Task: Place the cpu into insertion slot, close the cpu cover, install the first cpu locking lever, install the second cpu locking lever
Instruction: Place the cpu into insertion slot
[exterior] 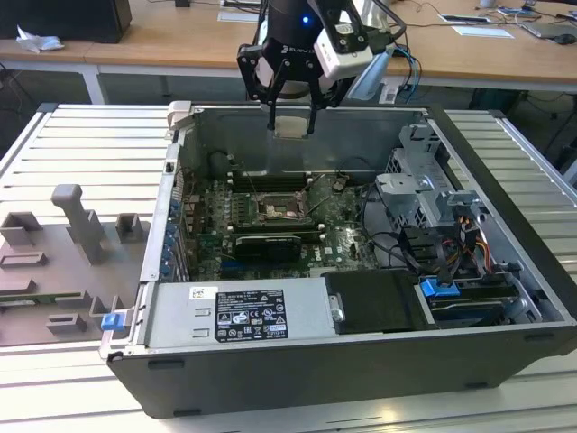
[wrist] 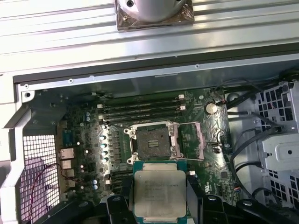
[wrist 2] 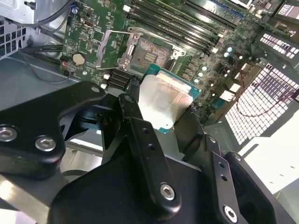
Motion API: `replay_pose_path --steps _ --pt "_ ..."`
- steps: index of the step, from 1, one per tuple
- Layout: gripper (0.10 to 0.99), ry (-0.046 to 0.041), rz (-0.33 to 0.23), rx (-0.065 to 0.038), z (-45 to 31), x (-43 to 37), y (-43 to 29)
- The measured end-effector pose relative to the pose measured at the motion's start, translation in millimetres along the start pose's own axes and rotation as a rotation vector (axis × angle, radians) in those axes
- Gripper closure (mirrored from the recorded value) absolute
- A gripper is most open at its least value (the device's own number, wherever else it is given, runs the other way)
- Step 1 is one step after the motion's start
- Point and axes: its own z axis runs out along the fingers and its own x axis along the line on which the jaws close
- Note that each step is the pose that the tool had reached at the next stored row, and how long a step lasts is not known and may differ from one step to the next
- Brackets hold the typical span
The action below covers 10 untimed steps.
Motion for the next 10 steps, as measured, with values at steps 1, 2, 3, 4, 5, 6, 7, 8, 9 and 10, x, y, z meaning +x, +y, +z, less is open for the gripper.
replay_pose_path --steps 1,2,3,4,5,6,7,8,9,10 --pt "0.545 -0.0004 0.005 0.000 0.0 0.0 0.0" --pt "0.545 -0.0007 0.008 0.000 0.0 0.0 0.0" --pt "0.545 -0.0010 0.010 0.000 0.0 0.0 0.0" --pt "0.545 -0.0012 0.013 0.000 0.0 0.0 0.0" --pt "0.545 -0.0014 0.016 0.000 0.1 0.0 0.0" --pt "0.545 -0.0016 0.018 0.000 0.1 0.0 0.0" --pt "0.545 -0.0021 0.024 0.000 0.1 0.0 0.0" --pt "0.545 -0.0025 0.027 0.000 0.1 0.0 0.0" --pt "0.545 -0.0026 0.029 -0.001 0.1 0.0 0.0" --pt "0.545 -0.0028 0.031 -0.001 0.1 0.0 0.0"
